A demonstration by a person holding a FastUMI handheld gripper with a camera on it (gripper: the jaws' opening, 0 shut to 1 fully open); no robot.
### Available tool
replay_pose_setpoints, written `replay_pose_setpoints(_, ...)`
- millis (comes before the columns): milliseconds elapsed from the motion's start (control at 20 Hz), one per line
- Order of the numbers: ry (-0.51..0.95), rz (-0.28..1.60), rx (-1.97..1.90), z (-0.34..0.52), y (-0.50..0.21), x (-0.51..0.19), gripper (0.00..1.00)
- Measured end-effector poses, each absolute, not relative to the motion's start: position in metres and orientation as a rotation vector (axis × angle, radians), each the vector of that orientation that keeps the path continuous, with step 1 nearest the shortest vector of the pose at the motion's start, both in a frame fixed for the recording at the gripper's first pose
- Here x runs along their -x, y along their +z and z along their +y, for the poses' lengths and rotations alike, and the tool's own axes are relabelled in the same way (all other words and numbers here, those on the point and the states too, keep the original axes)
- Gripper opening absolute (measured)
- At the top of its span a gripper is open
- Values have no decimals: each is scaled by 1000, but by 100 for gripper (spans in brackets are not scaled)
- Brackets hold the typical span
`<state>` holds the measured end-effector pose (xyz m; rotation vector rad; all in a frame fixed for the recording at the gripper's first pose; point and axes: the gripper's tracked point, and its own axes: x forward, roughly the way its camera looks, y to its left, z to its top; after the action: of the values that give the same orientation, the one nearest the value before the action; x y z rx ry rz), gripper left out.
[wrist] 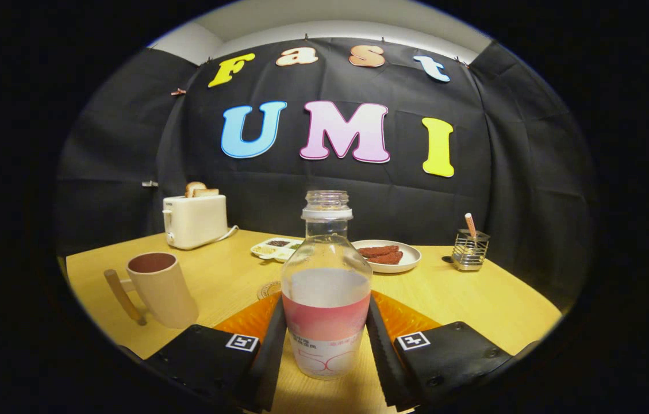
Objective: Take the bottle from table, then pour the juice into the cup, finally place the bottle on the coaster
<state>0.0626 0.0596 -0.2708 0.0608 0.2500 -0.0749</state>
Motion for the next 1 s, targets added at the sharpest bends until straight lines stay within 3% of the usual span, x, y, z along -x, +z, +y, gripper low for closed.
replay_pose_setpoints(400, -118, 263, 229, 55, -206, -68, 72)
replay_pose_setpoints(1000, 10, 352, 783, 112, -186, -68, 71)
